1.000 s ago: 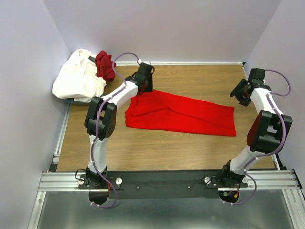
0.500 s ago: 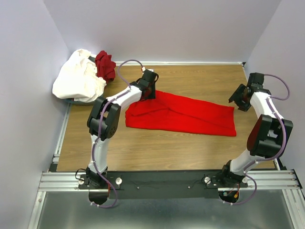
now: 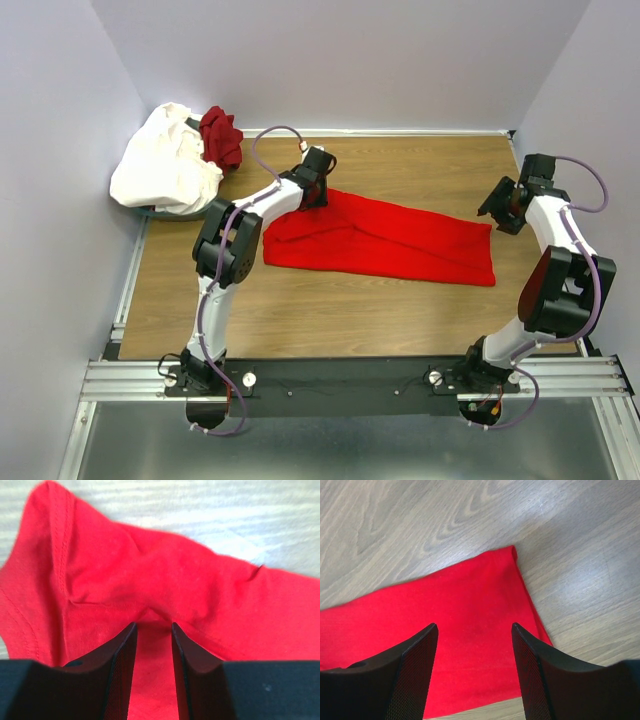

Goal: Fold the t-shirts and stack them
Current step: Fold the tshirt

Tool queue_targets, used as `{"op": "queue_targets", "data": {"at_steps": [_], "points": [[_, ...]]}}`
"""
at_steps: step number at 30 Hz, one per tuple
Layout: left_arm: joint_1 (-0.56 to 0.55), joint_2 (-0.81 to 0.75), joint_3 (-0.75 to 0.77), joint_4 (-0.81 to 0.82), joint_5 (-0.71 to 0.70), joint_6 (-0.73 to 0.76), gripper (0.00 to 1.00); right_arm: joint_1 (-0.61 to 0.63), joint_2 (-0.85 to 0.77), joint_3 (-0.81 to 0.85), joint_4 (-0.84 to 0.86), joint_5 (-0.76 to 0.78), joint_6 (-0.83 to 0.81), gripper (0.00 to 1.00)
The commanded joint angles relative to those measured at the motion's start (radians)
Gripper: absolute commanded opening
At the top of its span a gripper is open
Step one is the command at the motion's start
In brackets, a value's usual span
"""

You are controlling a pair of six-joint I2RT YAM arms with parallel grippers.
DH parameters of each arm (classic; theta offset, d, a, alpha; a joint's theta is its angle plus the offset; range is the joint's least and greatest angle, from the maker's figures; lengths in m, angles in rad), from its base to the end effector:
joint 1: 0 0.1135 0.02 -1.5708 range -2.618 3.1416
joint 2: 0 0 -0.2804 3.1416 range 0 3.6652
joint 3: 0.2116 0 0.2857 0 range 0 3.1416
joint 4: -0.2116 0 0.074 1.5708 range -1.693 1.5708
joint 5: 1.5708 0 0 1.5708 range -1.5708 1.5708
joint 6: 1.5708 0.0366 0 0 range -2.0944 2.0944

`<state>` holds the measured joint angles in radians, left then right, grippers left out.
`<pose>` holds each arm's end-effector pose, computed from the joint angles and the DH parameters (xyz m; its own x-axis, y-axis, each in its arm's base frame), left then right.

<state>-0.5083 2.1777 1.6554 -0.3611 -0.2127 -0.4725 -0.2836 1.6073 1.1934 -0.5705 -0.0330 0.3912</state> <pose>0.4594 -0.2471 0.1716 -0.7645 -0.0833 -0.6393 0.0121 0.9896 -0.1435 0.3568 -0.1027 0.2442 -0.6393 0.5833 -0.5011 0.5473 0.8029 0.2364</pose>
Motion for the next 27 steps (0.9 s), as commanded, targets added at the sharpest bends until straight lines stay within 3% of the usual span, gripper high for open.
{"op": "queue_targets", "data": {"at_steps": [1, 22, 27], "points": [[-0.001, 0.025, 0.041, -0.006, -0.042, -0.008, 0.41, -0.006, -0.029, -0.011, -0.009, -0.028, -0.014, 0.68], [0.011, 0.053, 0.052, -0.024, -0.056, -0.025, 0.41, -0.006, 0.005, -0.003, -0.011, -0.035, -0.020, 0.68], [0.011, 0.057, 0.055, -0.024, -0.048, -0.015, 0.17, -0.006, 0.011, 0.002, -0.012, -0.033, -0.020, 0.68]]}}
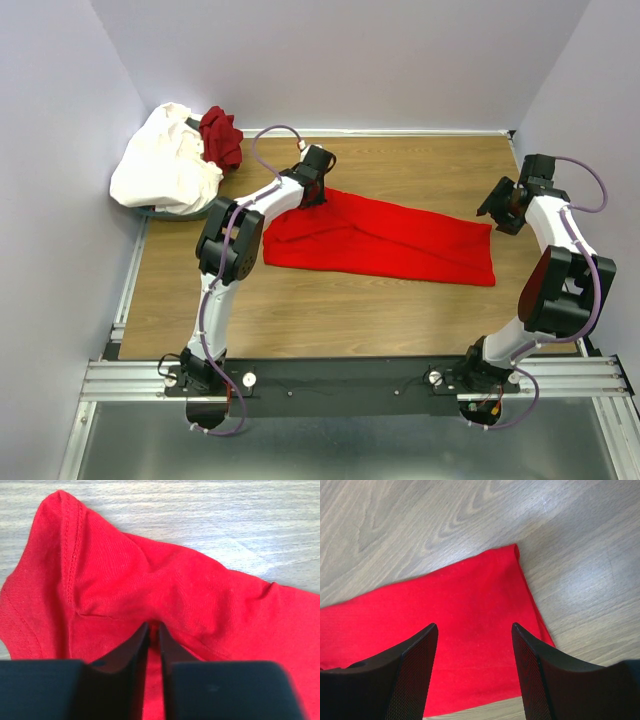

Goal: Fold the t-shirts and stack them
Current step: Fold the tshirt

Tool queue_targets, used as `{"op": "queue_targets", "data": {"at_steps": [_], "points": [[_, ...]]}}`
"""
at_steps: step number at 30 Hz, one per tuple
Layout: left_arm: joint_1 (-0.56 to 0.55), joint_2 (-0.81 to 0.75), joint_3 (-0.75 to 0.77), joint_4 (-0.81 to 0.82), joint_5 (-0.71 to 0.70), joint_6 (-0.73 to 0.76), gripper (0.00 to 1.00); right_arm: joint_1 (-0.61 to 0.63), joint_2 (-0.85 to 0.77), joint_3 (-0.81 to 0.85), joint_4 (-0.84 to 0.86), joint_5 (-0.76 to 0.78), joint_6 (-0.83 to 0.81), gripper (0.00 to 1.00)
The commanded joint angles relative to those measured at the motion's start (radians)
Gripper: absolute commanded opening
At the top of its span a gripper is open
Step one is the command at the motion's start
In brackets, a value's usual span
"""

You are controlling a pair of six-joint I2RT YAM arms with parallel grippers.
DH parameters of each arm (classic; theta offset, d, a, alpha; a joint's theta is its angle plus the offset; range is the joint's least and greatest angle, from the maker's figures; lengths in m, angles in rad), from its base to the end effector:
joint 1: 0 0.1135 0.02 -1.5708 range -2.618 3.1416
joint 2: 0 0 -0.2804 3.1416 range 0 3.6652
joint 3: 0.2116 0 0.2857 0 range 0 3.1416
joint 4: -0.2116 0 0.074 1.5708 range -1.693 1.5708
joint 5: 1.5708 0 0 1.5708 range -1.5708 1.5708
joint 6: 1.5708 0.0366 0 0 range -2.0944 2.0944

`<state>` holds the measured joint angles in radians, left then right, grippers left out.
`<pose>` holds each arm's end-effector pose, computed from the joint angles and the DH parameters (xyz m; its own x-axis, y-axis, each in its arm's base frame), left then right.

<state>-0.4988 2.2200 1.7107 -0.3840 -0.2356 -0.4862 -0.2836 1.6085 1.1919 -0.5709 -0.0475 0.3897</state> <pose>0.4707 -0.2467 0.1677 -0.7622 -0.1022 -0.6392 -0.0220 0.9910 -0.1321 0.3568 -0.1022 0.2433 -0.6446 0.5831 -0.4944 0.5398 0.8051 0.2459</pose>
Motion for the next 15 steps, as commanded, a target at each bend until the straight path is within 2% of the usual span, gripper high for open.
{"op": "queue_targets", "data": {"at_steps": [1, 2, 3, 5, 15], "points": [[0.002, 0.015, -0.002, -0.003, -0.025, 0.000, 0.14, -0.006, 0.010, 0.005, -0.012, -0.020, -0.017, 0.68], [0.002, 0.012, -0.002, -0.003, -0.025, 0.000, 0.12, -0.006, 0.010, 0.006, -0.012, -0.018, -0.017, 0.68], [0.003, 0.007, -0.003, -0.004, -0.025, 0.001, 0.05, -0.006, 0.010, 0.006, -0.012, -0.017, -0.018, 0.68], [0.002, 0.000, -0.011, -0.007, -0.025, 0.001, 0.00, -0.006, 0.011, 0.009, -0.012, -0.018, -0.017, 0.68], [-0.007, -0.120, -0.105, 0.000, -0.022, -0.026, 0.00, -0.008, 0.008, 0.006, -0.014, -0.031, -0.020, 0.68]]}}
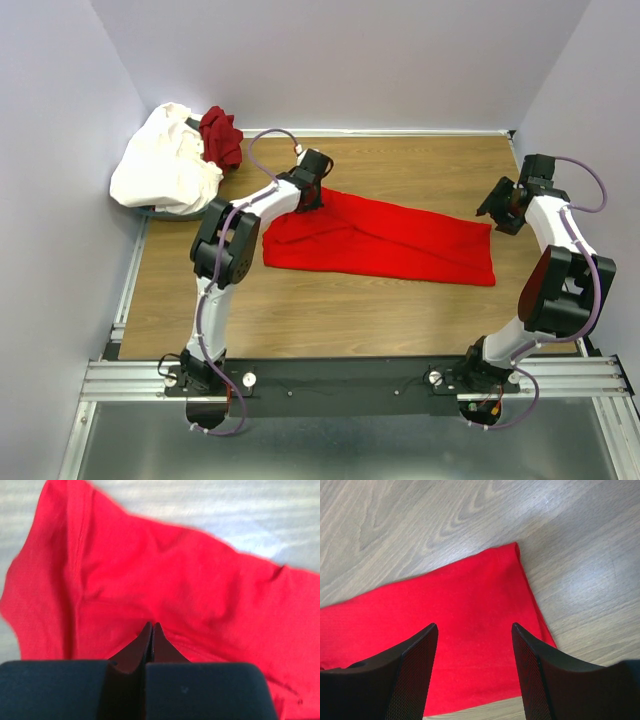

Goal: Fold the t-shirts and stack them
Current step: Fold the tshirt

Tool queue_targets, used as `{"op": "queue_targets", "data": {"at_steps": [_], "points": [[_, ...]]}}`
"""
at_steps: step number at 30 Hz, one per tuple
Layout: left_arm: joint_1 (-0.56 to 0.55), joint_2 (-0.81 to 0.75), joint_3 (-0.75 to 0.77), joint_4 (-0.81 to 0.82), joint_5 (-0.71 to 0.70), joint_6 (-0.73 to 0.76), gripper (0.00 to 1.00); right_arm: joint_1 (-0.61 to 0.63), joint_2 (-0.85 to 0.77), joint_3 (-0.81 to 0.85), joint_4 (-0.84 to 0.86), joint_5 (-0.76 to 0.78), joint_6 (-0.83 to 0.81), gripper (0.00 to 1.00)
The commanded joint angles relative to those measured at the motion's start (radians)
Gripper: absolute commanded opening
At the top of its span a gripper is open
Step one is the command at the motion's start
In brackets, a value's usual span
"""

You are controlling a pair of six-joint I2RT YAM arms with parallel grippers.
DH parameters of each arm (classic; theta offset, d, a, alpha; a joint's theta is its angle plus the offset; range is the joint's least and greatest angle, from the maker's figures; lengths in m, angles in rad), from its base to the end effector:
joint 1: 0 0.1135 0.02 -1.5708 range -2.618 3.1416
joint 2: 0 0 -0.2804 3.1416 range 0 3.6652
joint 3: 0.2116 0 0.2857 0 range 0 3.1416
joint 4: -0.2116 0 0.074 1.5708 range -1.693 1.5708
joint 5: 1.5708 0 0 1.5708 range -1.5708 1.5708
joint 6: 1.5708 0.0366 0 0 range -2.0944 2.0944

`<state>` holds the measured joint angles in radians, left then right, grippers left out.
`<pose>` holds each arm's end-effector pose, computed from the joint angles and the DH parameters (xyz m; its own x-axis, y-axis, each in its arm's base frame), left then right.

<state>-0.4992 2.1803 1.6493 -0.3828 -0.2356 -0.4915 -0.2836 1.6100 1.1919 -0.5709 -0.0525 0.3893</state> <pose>0.4595 -0.2408 0.1669 -0.7735 -0.1009 -0.6257 -0.0280 0.9917 -0.1253 0.3571 -0.1021 0.2427 -0.6465 0.5832 -0.4918 0.5373 0.8057 0.2491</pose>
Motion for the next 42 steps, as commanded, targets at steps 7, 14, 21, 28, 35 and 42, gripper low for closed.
{"op": "queue_targets", "data": {"at_steps": [7, 14, 21, 28, 35, 42], "points": [[-0.039, -0.186, -0.164, 0.024, -0.007, -0.047, 0.00, -0.006, -0.005, -0.002, -0.015, -0.033, -0.021, 0.68], [-0.073, -0.238, -0.264, 0.041, 0.010, -0.067, 0.00, -0.006, -0.013, -0.020, -0.015, -0.041, -0.024, 0.68], [-0.110, -0.283, -0.330, 0.048, 0.028, -0.111, 0.00, -0.006, -0.027, -0.035, -0.017, -0.050, -0.026, 0.68], [-0.150, -0.346, -0.385, 0.048, 0.030, -0.148, 0.00, -0.006, -0.042, -0.041, -0.020, -0.060, -0.027, 0.68], [-0.185, -0.386, -0.450, 0.050, 0.035, -0.183, 0.00, -0.006, -0.056, -0.055, -0.021, -0.070, -0.027, 0.68], [-0.220, -0.402, -0.490, 0.051, 0.038, -0.208, 0.00, -0.006, -0.065, -0.061, -0.024, -0.076, -0.029, 0.68]]}}
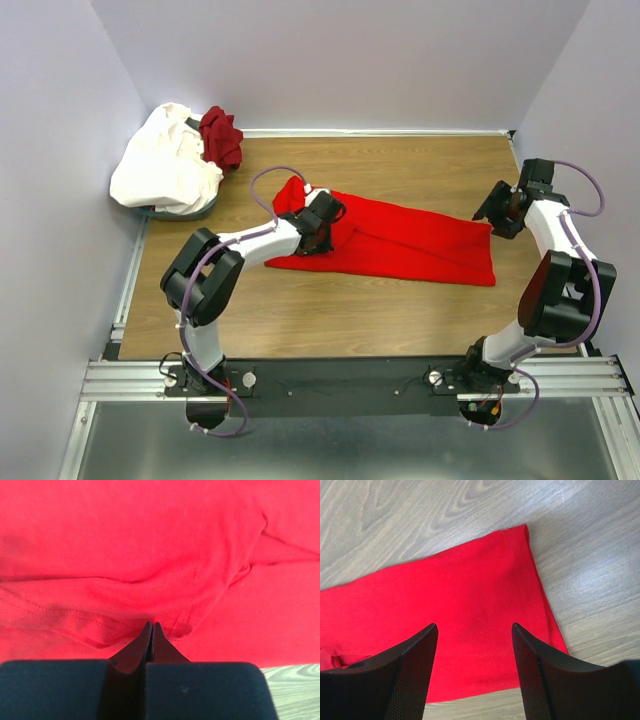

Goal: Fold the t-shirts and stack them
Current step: Fold the tshirt

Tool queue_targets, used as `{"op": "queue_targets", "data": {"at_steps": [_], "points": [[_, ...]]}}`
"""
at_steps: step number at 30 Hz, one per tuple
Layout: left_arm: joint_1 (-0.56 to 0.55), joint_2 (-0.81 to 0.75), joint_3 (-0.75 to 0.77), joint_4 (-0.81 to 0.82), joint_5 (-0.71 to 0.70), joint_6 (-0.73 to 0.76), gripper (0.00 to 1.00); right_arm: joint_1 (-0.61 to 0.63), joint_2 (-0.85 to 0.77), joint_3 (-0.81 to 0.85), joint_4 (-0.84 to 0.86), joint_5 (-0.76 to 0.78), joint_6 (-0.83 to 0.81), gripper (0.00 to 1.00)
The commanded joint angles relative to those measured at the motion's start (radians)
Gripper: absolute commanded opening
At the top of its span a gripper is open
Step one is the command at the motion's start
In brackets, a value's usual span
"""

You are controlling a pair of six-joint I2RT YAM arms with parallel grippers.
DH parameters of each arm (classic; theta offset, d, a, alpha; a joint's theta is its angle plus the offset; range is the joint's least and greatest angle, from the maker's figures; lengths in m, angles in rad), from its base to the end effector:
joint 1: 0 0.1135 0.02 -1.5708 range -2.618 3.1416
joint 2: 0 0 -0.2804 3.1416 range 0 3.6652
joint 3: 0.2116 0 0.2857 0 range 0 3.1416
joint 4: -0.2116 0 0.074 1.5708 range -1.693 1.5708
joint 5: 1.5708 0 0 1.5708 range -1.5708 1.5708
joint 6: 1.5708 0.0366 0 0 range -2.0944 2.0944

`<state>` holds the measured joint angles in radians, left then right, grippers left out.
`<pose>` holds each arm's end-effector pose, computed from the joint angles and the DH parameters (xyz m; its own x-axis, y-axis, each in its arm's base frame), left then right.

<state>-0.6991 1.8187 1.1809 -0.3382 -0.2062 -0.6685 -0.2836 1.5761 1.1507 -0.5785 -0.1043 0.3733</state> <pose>0.3190 -0.2584 0.1763 -0.8335 -0.0918 -0.5448 0.0325 0.9762 -0.2142 0.3467 -0.0971 0.2401 -0.6722 0.5737 -0.4680 0.5045 0.8176 0.2776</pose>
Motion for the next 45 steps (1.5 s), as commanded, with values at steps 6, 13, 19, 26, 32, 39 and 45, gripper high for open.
{"op": "queue_targets", "data": {"at_steps": [6, 13, 19, 26, 32, 39, 45], "points": [[-0.033, -0.059, -0.052, 0.008, 0.028, -0.051, 0.00, -0.006, -0.033, -0.022, -0.020, -0.029, -0.016, 0.68], [-0.045, -0.071, -0.063, 0.025, 0.083, -0.072, 0.00, -0.006, -0.033, -0.025, -0.021, -0.029, -0.017, 0.68], [-0.048, -0.067, -0.064, 0.034, 0.117, -0.083, 0.00, -0.006, -0.036, -0.029, -0.021, -0.029, -0.019, 0.68], [-0.048, -0.064, -0.069, 0.039, 0.149, -0.082, 0.06, -0.006, -0.031, -0.026, -0.023, -0.031, -0.023, 0.68], [-0.050, -0.088, -0.070, 0.042, 0.177, -0.077, 0.47, -0.006, -0.031, -0.023, -0.021, -0.034, -0.031, 0.68], [-0.043, -0.151, -0.047, 0.028, 0.186, -0.074, 0.81, 0.041, -0.037, -0.013, -0.021, -0.037, -0.033, 0.68], [0.013, -0.211, -0.136, 0.076, 0.192, -0.082, 0.88, 0.130, -0.053, -0.014, -0.023, -0.002, -0.025, 0.68]]}}
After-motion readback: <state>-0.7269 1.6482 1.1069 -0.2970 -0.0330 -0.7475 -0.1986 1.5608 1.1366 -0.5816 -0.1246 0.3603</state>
